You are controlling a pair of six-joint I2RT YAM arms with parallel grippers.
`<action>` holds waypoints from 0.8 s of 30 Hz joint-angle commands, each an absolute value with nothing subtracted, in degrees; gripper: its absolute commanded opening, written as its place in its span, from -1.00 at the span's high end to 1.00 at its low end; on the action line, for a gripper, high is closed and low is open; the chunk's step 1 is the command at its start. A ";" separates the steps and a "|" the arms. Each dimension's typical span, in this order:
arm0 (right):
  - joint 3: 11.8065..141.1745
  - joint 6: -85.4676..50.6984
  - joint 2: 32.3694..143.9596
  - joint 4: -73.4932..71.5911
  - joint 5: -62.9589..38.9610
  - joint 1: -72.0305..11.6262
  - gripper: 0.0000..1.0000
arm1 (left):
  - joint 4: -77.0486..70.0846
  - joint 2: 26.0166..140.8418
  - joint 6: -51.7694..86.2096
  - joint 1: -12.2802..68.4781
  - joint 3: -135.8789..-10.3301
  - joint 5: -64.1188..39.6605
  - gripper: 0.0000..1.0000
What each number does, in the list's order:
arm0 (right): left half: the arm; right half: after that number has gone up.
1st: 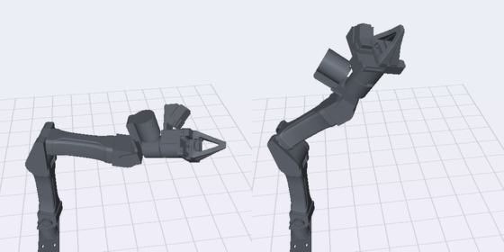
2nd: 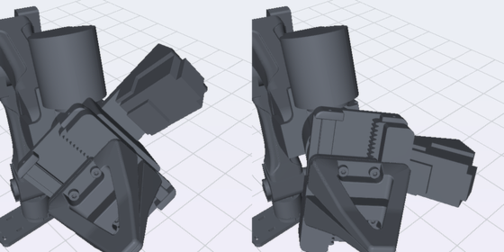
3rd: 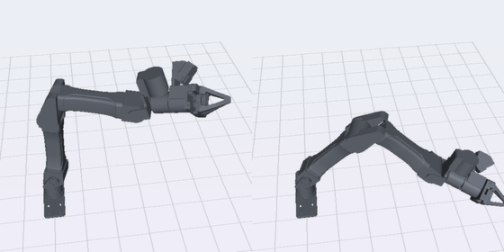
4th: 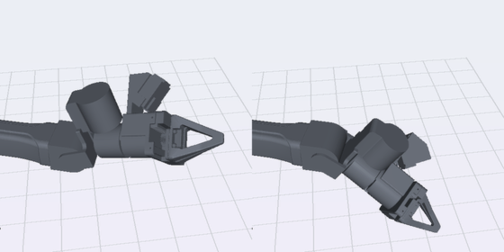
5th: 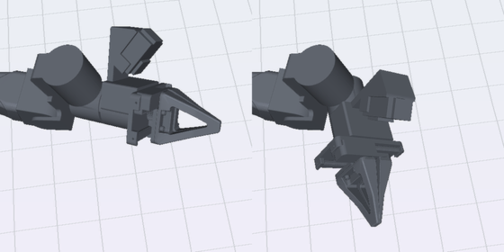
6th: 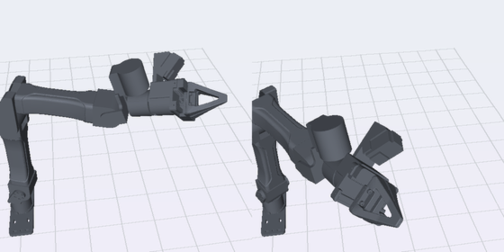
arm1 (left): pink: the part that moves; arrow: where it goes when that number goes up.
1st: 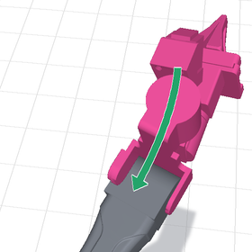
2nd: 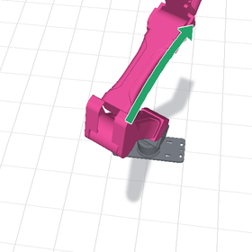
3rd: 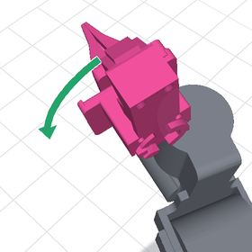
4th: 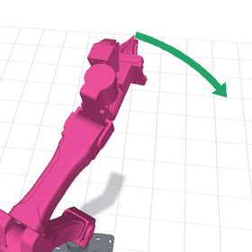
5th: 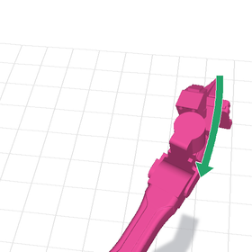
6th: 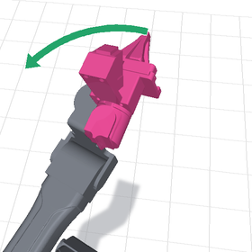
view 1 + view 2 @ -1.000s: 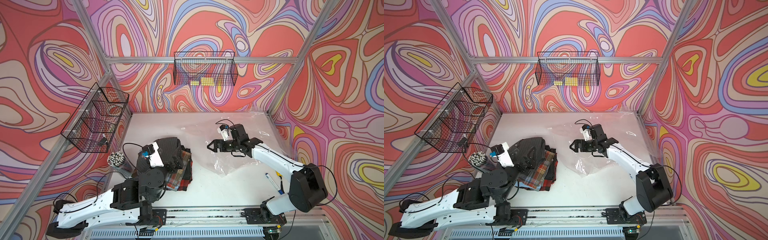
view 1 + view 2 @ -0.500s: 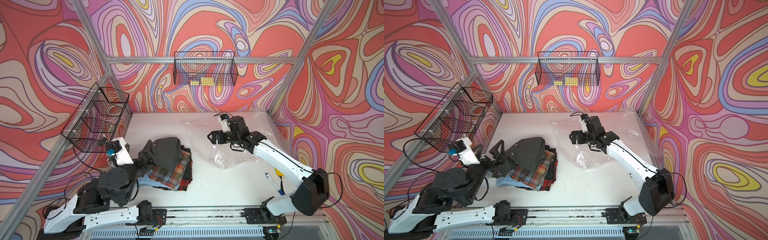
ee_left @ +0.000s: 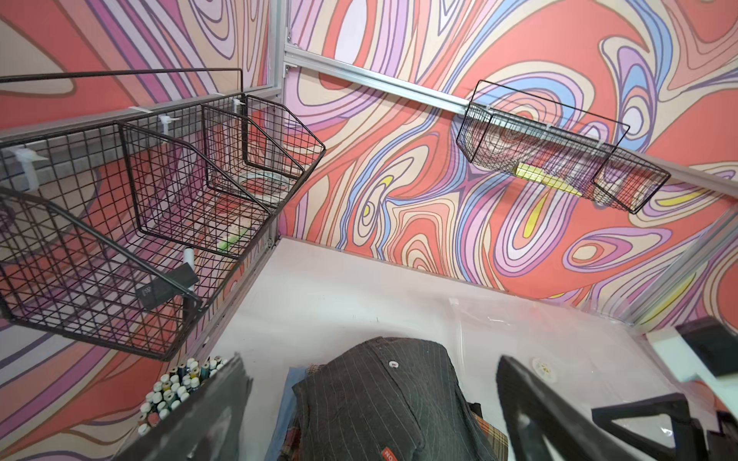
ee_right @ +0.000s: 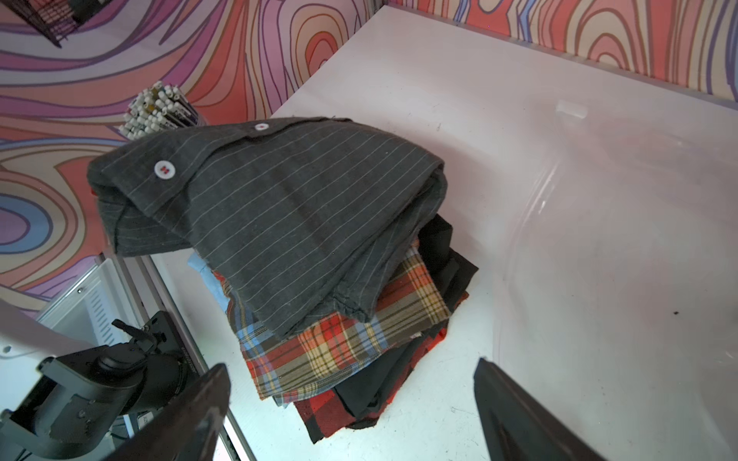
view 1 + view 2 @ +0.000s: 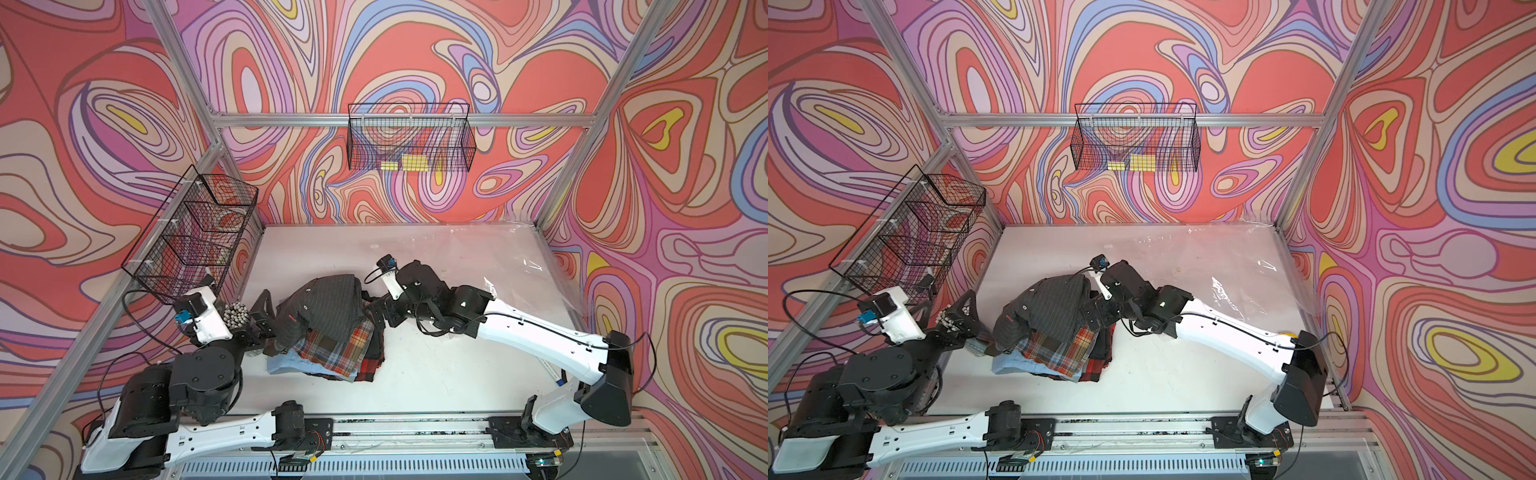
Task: Take the shirt out of the vacuum bag
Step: Adjust the shirt at the center of the board.
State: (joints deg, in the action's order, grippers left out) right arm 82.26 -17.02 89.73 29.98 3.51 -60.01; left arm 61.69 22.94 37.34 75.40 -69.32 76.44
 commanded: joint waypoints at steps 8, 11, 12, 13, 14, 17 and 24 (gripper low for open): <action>95.43 -9.10 107.41 29.52 14.74 -74.13 -0.96 | 63.86 17.34 36.85 75.51 -66.32 81.40 -0.98; 98.42 -7.35 110.65 30.03 16.51 -74.62 -0.97 | 63.08 17.05 35.29 75.52 -65.75 81.61 -0.98; 98.70 -6.56 111.20 29.85 16.92 -74.55 -0.96 | 63.22 17.05 35.25 75.58 -65.67 81.51 -0.98; 99.16 -5.84 111.85 29.95 17.58 -74.54 -0.96 | 63.28 17.14 35.17 75.51 -65.53 81.56 -0.98; 99.90 -5.20 112.69 30.14 19.37 -74.58 -0.96 | 63.33 17.18 35.12 75.58 -65.41 81.60 -0.98; 102.04 -3.29 115.81 31.63 22.69 -74.59 -0.97 | 62.69 17.55 33.90 75.51 -65.05 81.98 -0.98; 103.87 -0.64 119.23 30.93 29.70 -74.55 -0.90 | 60.83 17.93 31.63 75.58 -64.18 82.96 -0.98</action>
